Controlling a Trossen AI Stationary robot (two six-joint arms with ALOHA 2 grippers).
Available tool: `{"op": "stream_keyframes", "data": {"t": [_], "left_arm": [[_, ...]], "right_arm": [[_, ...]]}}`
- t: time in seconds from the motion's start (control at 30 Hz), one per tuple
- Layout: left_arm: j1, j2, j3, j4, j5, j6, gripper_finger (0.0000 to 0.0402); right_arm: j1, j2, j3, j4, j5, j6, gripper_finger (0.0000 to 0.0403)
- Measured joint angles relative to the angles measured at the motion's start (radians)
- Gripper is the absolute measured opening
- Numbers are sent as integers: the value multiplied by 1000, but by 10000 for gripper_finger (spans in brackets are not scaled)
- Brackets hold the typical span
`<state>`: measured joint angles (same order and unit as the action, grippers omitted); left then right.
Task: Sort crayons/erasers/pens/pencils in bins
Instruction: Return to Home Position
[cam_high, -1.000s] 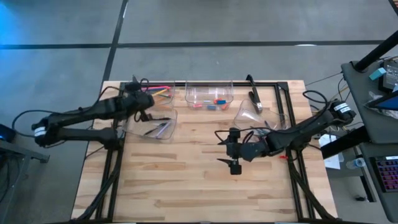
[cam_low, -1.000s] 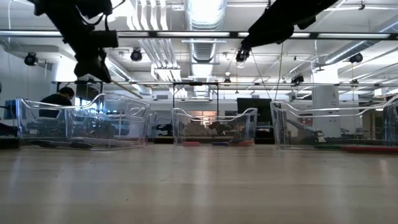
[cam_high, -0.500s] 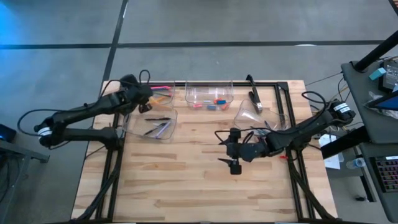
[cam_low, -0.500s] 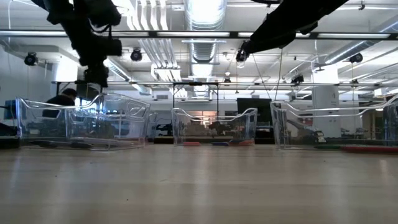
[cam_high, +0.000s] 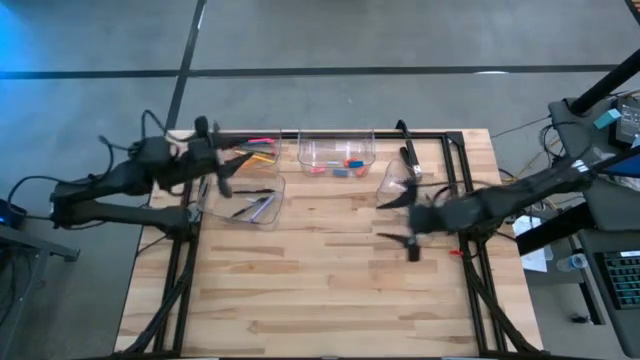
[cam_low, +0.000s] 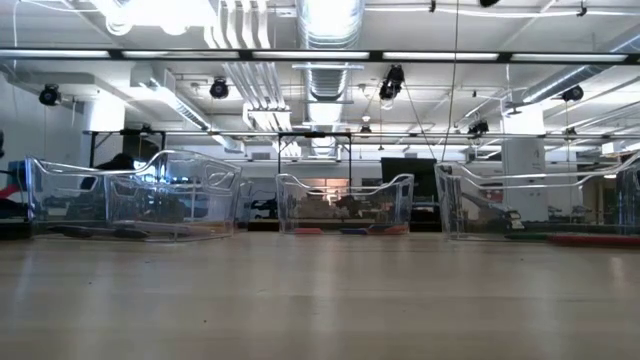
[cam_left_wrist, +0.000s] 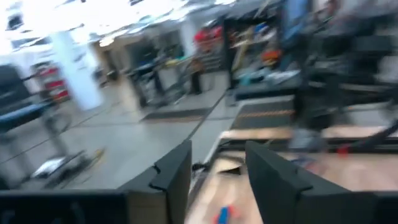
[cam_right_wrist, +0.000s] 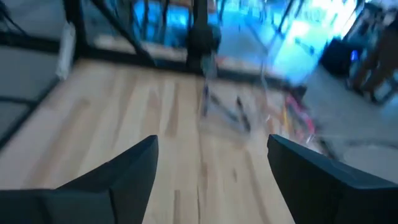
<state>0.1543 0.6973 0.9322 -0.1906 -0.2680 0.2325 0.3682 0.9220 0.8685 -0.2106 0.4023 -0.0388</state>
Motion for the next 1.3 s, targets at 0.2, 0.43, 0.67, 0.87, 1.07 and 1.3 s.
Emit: {"op": "stream_keyframes", "data": {"t": [0.2,0.43,0.67,0.87,1.07,1.3], "left_arm": [[-102,-77,-38,-45,14,5,90],[-102,-147,-174,-4,12,-31,53],[-102,-255,-197,74,57,-41,25],[-102,-397,-283,19,101,-89,2],[-102,-536,-425,30,105,-152,0],[-102,-640,-604,95,105,-187,0]], "right_arm": [[-11,-300,-13,-125,45,-59,269],[-14,-556,-46,-133,28,-185,231],[-13,-716,-37,-135,-69,-282,172],[-13,-806,-76,-201,-91,-263,94],[-13,-867,-164,-181,-90,-270,22],[-13,-881,-330,-84,-92,-238,9]]}}
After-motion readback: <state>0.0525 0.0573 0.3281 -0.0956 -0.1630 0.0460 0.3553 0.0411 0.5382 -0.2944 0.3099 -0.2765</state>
